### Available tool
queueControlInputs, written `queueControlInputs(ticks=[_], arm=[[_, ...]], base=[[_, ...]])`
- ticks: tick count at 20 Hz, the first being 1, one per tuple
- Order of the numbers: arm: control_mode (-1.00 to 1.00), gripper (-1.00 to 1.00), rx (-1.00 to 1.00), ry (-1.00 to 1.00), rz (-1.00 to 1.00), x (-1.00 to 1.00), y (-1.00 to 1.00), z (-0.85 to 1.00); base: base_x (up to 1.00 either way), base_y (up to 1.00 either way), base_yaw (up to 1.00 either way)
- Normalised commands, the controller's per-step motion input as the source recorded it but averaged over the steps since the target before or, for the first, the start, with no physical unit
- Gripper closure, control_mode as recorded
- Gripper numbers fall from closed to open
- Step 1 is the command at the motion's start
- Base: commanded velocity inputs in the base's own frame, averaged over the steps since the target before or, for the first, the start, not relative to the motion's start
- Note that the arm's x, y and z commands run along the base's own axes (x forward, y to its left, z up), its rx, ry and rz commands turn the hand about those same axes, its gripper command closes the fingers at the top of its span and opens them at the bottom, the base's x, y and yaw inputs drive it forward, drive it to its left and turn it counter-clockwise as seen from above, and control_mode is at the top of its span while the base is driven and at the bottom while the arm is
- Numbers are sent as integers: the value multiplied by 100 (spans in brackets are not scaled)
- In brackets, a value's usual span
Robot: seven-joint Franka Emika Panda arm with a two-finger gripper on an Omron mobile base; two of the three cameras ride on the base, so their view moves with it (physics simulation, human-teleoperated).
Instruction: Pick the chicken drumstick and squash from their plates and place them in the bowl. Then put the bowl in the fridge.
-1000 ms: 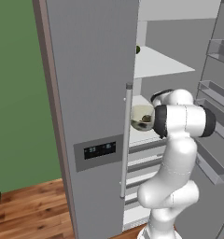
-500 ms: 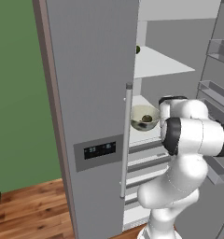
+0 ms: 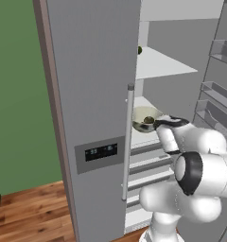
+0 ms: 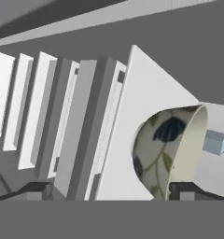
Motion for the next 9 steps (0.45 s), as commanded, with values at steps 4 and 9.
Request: queueControlInputs(ticks=[4,9], arm=[[-100,-100,0,34,0,-48,-1,70],[-100,-100,0,25,0,-36,-3,81]], base=[[0,0,0],[0,0,0]])
